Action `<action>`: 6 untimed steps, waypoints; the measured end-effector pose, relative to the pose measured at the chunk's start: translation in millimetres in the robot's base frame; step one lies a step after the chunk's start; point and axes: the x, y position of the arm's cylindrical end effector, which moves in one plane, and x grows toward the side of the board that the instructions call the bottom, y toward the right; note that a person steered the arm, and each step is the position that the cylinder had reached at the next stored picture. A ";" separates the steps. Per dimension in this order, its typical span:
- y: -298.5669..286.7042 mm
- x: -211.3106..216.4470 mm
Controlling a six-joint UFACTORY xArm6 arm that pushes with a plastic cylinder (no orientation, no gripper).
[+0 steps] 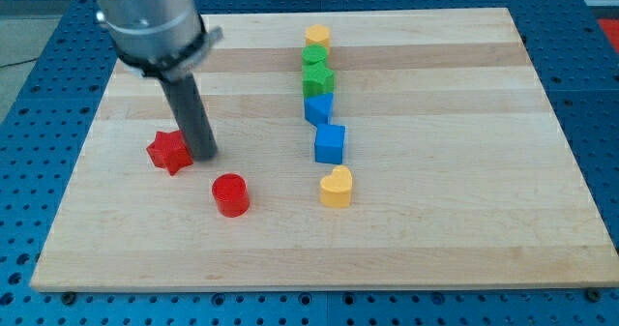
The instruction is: Place the red circle to the bottom left of the yellow heart
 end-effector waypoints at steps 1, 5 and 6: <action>24.4 43.1; 26.0 99.0; 82.1 109.8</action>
